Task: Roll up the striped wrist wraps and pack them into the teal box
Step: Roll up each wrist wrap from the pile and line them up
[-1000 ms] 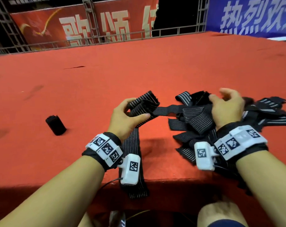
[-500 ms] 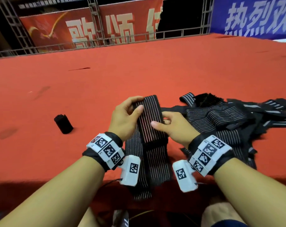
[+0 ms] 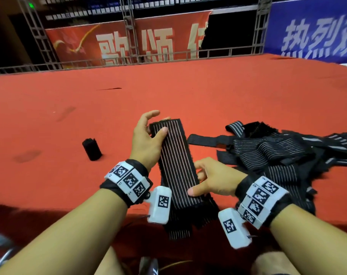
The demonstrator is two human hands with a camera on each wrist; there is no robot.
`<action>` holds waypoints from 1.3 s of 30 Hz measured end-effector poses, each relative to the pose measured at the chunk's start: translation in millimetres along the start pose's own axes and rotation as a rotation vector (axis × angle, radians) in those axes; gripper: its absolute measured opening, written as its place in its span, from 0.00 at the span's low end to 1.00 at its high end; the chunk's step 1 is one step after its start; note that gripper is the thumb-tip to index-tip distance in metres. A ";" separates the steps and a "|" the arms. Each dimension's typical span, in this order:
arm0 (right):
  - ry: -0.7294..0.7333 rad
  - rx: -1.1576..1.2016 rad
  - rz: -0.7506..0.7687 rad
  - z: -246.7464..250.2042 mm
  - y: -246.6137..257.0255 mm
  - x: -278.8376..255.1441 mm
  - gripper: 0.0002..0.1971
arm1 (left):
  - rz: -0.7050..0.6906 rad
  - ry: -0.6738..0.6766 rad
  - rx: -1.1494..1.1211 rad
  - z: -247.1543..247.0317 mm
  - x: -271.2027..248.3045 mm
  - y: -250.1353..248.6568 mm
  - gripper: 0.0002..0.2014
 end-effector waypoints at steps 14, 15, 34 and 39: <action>-0.194 -0.296 0.171 4.7 45.8 -16.7 0.21 | -0.123 -0.006 -0.126 3.2 -2.9 -49.0 0.14; -0.203 -0.396 0.105 2.8 37.8 -14.7 0.22 | -0.122 -0.031 -0.146 4.8 -1.6 -52.4 0.14; -0.787 0.677 0.156 43.8 57.0 -21.1 0.13 | 0.373 0.524 -0.141 -12.1 -54.8 -25.8 0.32; -0.947 0.668 0.010 66.3 28.5 -25.3 0.11 | 0.252 0.451 -0.185 -5.3 -47.9 -37.6 0.27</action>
Point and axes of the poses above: each hand's wrist, its own x-axis towards the middle knuckle, its own z-axis out of the back of the hand, y = z × x, the point moved 4 cm from there along x, towards the middle knuckle, and after that the axes turned 6 degrees about -z, right-handed, at the moved point
